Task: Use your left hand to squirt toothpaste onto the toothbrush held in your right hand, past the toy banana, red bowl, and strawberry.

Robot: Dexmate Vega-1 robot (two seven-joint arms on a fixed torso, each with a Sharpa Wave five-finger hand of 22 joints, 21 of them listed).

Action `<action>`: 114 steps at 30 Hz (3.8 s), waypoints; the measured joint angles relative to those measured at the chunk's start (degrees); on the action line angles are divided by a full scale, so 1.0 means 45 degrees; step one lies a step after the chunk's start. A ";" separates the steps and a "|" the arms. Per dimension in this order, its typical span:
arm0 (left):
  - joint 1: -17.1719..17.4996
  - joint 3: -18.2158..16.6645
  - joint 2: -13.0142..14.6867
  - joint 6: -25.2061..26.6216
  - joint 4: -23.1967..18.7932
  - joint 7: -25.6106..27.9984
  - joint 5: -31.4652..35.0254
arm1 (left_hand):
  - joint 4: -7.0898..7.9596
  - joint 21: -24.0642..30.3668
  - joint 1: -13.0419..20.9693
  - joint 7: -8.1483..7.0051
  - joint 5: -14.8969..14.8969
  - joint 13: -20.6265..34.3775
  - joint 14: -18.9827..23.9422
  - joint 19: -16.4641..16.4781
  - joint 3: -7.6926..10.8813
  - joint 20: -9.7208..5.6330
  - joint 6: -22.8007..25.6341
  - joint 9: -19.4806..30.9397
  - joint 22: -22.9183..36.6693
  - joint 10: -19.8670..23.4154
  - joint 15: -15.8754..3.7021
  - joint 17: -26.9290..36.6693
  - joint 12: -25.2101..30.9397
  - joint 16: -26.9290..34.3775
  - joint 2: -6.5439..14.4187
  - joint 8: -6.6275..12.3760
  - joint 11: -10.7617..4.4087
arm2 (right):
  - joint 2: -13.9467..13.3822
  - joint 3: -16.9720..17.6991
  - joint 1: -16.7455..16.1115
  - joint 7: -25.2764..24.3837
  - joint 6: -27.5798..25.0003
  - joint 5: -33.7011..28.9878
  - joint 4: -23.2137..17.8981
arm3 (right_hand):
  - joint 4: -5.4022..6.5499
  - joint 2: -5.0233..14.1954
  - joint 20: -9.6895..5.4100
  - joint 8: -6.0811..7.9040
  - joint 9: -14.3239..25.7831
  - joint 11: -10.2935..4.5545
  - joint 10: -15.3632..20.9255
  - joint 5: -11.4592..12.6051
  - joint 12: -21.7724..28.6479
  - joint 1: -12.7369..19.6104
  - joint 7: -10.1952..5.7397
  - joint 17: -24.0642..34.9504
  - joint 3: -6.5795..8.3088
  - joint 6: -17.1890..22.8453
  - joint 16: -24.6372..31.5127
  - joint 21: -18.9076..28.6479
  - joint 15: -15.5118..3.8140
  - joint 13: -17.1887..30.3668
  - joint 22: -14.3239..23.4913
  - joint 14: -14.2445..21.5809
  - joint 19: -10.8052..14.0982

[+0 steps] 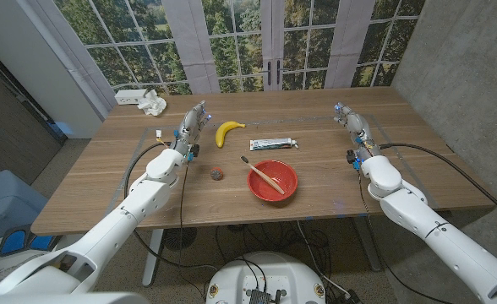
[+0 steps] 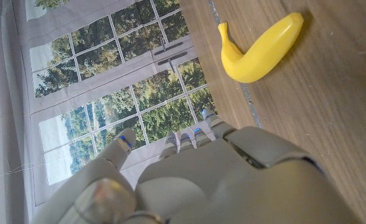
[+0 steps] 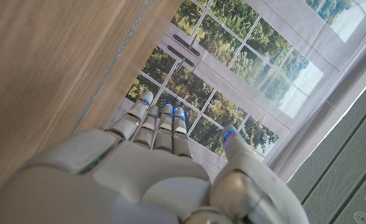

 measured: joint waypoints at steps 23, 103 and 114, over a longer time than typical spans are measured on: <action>0.0011 0.0020 0.0011 -0.0129 0.0041 -0.0083 0.0063 | -0.0107 -0.0002 0.0000 -0.0067 0.0000 -0.0001 0.0080 -0.0001 0.0000 0.0001 0.0067 -0.0001 -0.0001 -0.0002 -0.0059 0.0001 0.0000 0.0000 0.0000 -0.0001 0.0001 | -0.0413 -0.0140 -0.0807 -0.1215 -0.1244 -0.2009 -0.1899 | -0.0508 0.0240 0.0044 0.0000 -0.0002 -0.0046 0.0271 0.0058 0.0000 0.0408 -0.0047 -0.0061 0.0179 0.0183 0.0209 0.0001 -0.0136 -0.0002 0.0058 0.0412 0.0406; -0.0550 0.0146 -0.0190 -0.0905 0.1100 -0.1271 -0.0111 | -0.0315 -0.0005 -0.0122 -0.0066 -0.0099 -0.0003 0.0077 0.0113 0.0001 0.0114 0.0065 -0.0002 -0.0001 0.0066 -0.0058 0.0028 0.0000 0.0000 -0.0019 -0.0003 0.0023 | -0.1049 -0.1452 -0.2231 -0.1957 -0.5271 -0.6779 -0.6304 | -0.1826 0.0224 0.0588 0.0137 0.0060 -0.0411 0.1089 0.0518 0.0189 0.2266 -0.0478 0.0485 0.0562 0.0797 0.1100 0.0064 -0.0501 0.0232 0.0235 0.1820 0.1496; -0.0634 0.0154 -0.0289 -0.1226 0.1337 -0.1532 -0.0165 | -0.0314 -0.0005 -0.0154 -0.0066 -0.0098 -0.0004 0.0077 0.0113 0.0001 0.0114 0.0064 -0.0003 -0.0002 0.0065 -0.0058 0.0027 0.0000 0.0000 0.0014 -0.0005 0.0023 | -0.1102 -0.1700 -0.2428 -0.1786 -0.5999 -0.7110 -0.6926 | -0.1789 0.0223 0.0588 0.0137 0.0059 -0.0479 0.1158 0.0517 0.0189 0.2266 -0.0479 0.0563 0.0526 0.0933 0.1154 0.0064 -0.0501 0.0292 0.0234 0.1820 0.1495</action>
